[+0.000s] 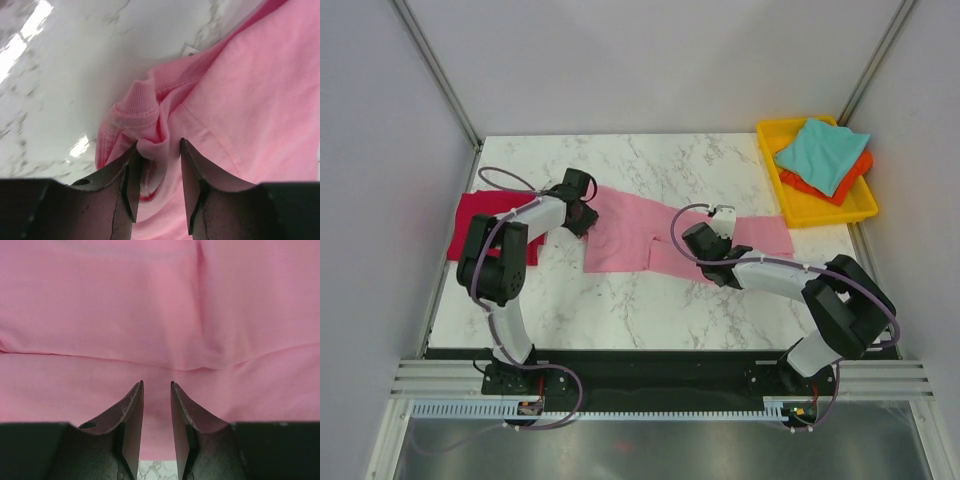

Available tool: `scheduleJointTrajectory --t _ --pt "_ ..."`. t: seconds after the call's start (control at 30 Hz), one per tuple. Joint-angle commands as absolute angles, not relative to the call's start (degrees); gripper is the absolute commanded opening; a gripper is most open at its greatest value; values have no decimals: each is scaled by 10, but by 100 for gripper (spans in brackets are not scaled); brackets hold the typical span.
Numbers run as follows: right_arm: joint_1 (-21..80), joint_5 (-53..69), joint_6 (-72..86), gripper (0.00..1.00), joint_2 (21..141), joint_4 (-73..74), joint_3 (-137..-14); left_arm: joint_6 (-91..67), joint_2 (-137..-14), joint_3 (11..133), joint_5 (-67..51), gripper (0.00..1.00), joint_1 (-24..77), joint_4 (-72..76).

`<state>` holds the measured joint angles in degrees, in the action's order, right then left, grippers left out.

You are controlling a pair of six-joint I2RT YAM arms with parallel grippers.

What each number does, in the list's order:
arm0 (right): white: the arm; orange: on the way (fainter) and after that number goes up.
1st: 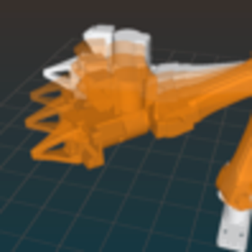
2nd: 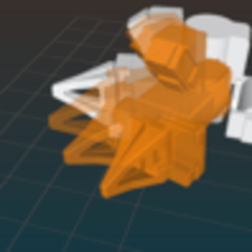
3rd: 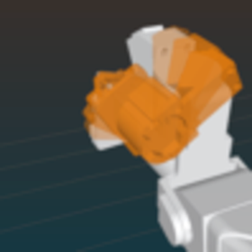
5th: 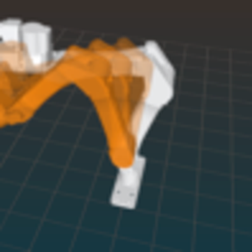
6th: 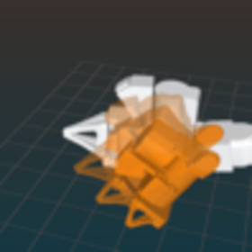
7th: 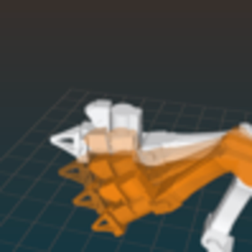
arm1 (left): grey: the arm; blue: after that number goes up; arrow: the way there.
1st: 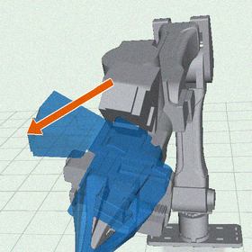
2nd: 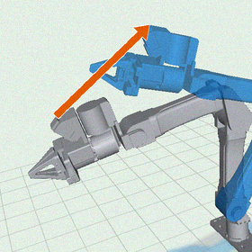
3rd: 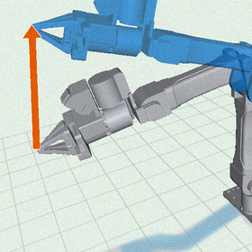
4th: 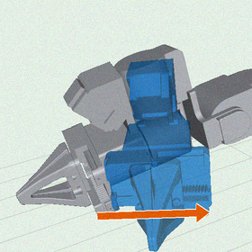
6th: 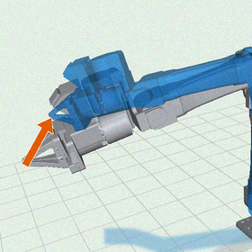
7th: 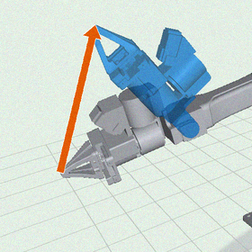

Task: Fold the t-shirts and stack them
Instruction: Fold the tshirt

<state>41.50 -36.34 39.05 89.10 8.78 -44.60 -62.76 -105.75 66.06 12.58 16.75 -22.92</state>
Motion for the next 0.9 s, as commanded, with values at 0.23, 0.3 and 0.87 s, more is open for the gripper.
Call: scheduleJointTrajectory --t 0.23,0.3,0.87 --pt "347 -402 410 36 879 100 -436 -643 -1194 836 129 42 92 -325" --pt "344 -405 413 36 872 102 -432 -638 -1193 839 126 41 71 -324" --pt "359 -259 456 34 943 92 -413 -599 -1283 1012 141 37 57 -327"
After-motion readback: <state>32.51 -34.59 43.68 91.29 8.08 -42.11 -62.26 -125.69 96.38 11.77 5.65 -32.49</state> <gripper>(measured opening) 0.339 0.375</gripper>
